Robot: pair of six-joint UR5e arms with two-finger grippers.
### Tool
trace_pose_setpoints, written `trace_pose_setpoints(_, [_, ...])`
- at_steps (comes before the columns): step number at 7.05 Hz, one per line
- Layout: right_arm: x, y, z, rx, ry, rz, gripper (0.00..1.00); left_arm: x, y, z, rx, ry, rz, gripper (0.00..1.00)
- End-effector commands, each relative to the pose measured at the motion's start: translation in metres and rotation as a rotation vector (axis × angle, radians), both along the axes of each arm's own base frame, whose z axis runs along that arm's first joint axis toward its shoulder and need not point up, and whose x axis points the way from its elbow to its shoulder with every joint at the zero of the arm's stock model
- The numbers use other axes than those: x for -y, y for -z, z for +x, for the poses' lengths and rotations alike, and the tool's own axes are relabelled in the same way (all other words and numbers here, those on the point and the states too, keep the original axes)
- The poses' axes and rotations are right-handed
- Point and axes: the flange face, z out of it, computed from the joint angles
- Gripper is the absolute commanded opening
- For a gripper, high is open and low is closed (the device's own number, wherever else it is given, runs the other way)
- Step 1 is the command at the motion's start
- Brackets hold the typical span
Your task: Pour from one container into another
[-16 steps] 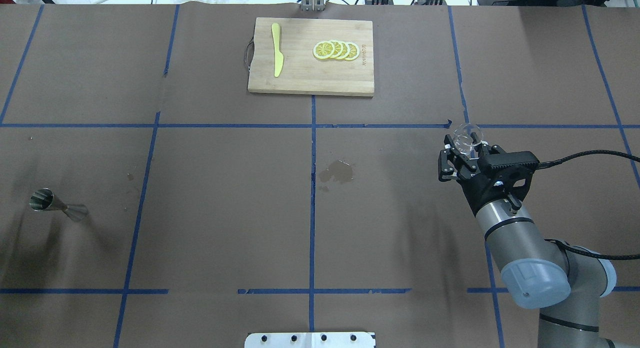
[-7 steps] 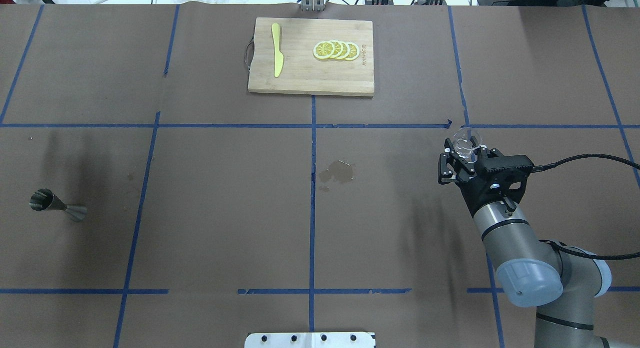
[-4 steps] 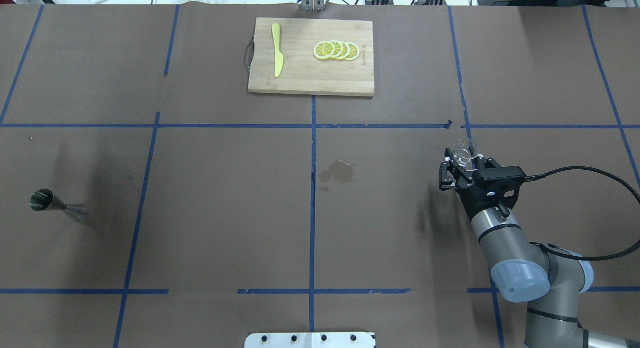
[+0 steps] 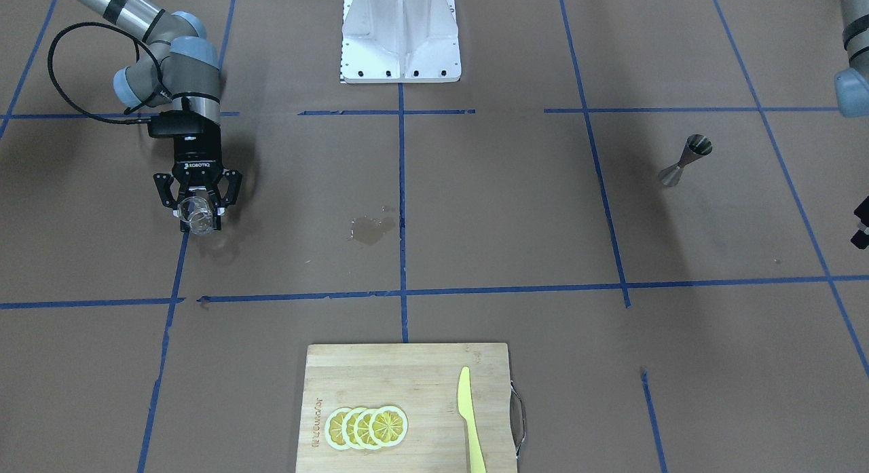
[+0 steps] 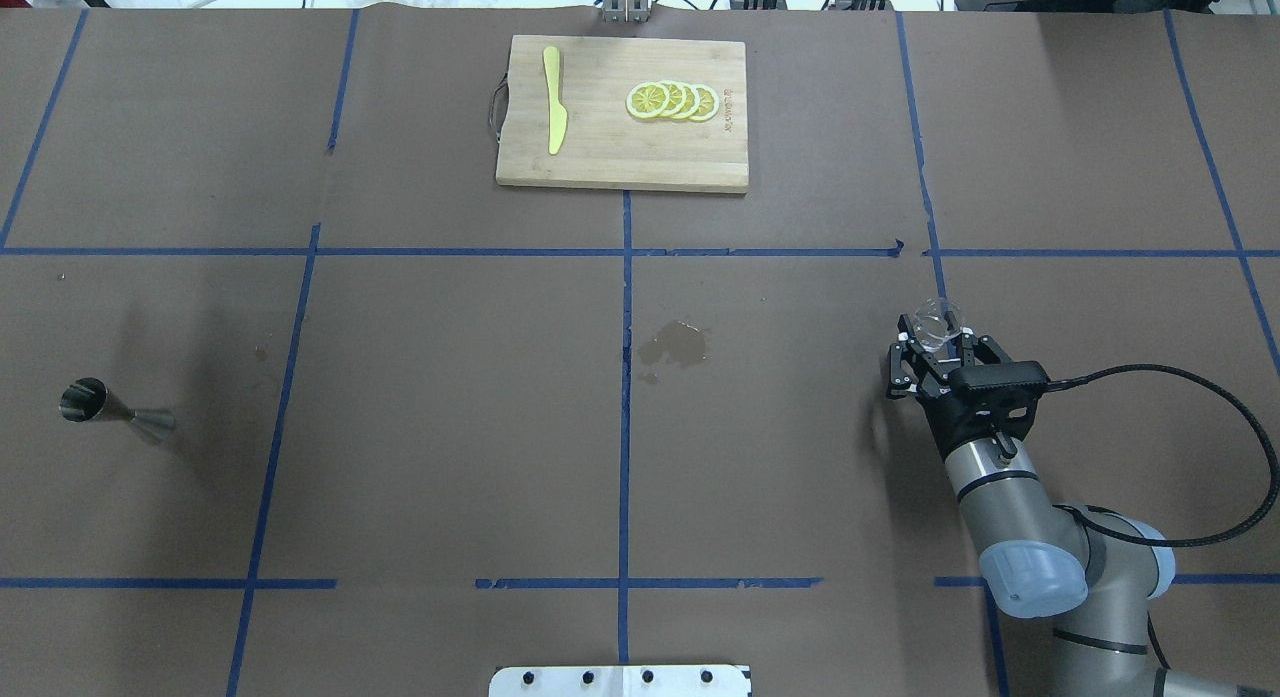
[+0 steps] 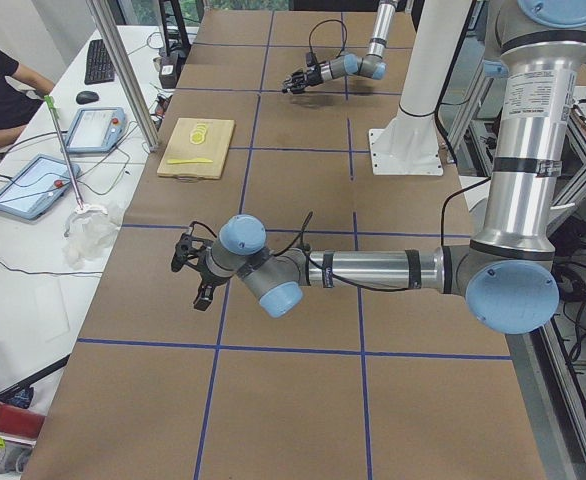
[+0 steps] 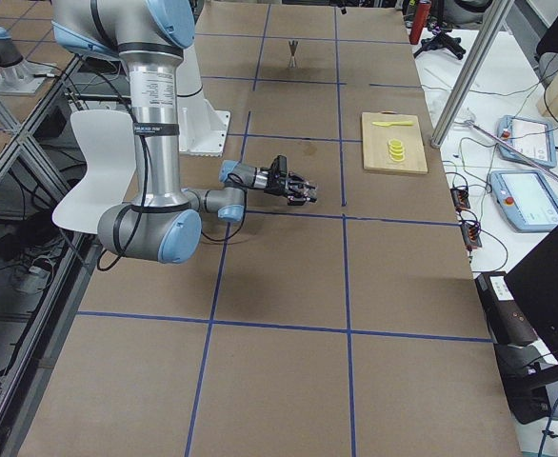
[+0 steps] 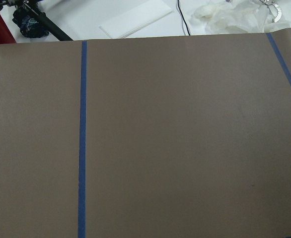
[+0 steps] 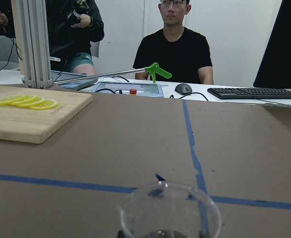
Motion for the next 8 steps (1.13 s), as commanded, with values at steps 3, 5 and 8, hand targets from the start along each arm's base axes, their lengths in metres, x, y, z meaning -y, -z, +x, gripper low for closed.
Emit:
trace_pose_setpoints(3, [-0.007,-0.021,-0.004,-0.052,0.013,-0.004,0.00,0.000,0.004,-0.002,-0.004,0.004,0.003,1.00])
trace_pose_setpoints(5, [-0.011,-0.022,-0.006,-0.054,0.022,-0.005,0.00,-0.001,0.006,-0.004,-0.005,0.009,0.007,1.00])
trace_pose_setpoints(8, [-0.013,-0.019,-0.007,-0.032,0.021,-0.007,0.20,0.000,0.010,-0.005,-0.005,0.015,0.016,1.00])
